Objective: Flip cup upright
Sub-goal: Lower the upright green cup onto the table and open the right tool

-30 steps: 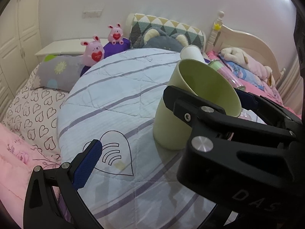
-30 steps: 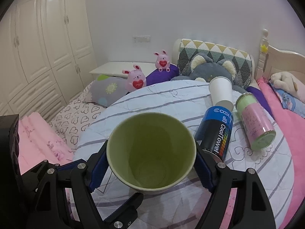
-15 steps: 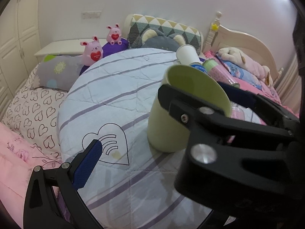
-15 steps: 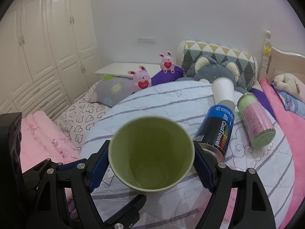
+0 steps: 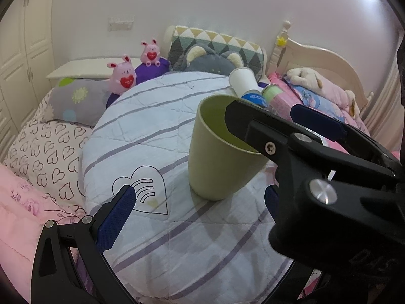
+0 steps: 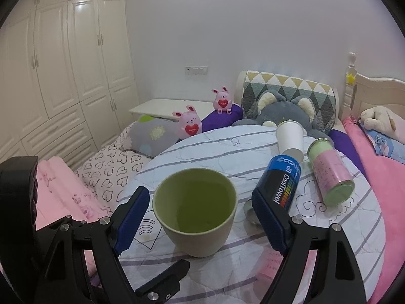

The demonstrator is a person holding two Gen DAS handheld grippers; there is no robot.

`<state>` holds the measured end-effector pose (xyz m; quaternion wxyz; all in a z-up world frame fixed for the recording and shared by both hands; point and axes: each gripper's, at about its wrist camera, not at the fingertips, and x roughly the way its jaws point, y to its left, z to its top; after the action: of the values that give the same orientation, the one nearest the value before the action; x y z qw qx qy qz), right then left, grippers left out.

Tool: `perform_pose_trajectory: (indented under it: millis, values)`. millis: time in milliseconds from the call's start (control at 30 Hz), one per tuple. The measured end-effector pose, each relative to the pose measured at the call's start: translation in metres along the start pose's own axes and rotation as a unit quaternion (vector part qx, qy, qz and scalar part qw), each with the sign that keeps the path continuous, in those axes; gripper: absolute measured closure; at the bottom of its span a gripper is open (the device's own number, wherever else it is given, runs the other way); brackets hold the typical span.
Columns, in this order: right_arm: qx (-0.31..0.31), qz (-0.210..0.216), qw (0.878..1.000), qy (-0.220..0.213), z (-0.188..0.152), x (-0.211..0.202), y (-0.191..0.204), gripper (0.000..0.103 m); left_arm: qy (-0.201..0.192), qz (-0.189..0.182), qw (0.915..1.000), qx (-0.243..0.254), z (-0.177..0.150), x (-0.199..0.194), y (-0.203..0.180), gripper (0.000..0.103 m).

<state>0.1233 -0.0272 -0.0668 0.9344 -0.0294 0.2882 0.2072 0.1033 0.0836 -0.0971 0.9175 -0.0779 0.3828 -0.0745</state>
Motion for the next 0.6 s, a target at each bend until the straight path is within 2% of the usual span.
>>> perform_pose_trajectory:
  millis: [367,600]
  values:
    - [0.016,-0.013,0.999,-0.037,-0.004,-0.043,-0.02,0.019,-0.022,-0.002,0.9991,0.036,-0.005,-0.026,-0.034,0.0]
    - [0.034,-0.031,0.997,-0.059,-0.011,-0.076,-0.038,0.019,-0.05,0.028,0.9973,0.046,-0.008,-0.047,-0.053,0.0]
